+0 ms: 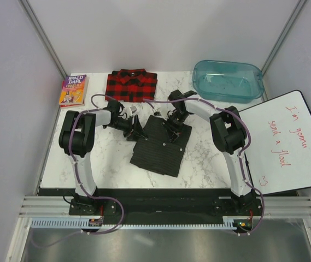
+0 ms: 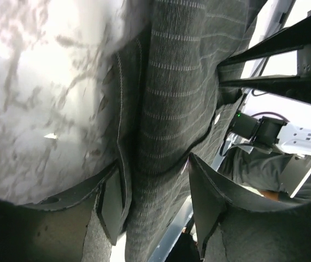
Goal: Fold and stack the long sleeve shirts
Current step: Fold the shirt, then neatly place the folded shirt to the corner
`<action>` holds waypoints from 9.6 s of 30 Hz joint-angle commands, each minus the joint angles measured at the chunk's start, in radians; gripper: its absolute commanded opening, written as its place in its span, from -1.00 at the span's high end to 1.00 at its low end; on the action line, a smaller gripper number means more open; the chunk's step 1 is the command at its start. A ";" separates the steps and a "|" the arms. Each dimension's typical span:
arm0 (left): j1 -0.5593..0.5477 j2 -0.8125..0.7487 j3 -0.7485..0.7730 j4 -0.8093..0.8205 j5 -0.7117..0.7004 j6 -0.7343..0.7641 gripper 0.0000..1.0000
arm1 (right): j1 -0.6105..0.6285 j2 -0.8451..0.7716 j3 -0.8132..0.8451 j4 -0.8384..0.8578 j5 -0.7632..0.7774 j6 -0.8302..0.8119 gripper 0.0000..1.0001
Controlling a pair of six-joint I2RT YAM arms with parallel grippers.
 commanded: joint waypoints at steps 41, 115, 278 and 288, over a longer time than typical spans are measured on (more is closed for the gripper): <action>-0.028 -0.204 0.826 -0.971 -0.894 0.570 0.96 | -0.167 -0.118 -0.084 0.030 -0.116 0.156 -0.15; -0.118 -0.183 0.249 -0.372 -0.421 0.726 -0.33 | -0.119 -0.070 -0.044 0.117 -0.128 0.346 -0.14; 0.224 -0.487 -0.118 -0.056 -0.104 0.343 -0.54 | -0.020 0.104 0.212 0.321 -0.005 0.106 -0.12; 0.224 -0.514 -0.188 -0.075 -0.145 0.244 -0.27 | -0.024 0.091 0.159 0.332 0.040 0.113 0.86</action>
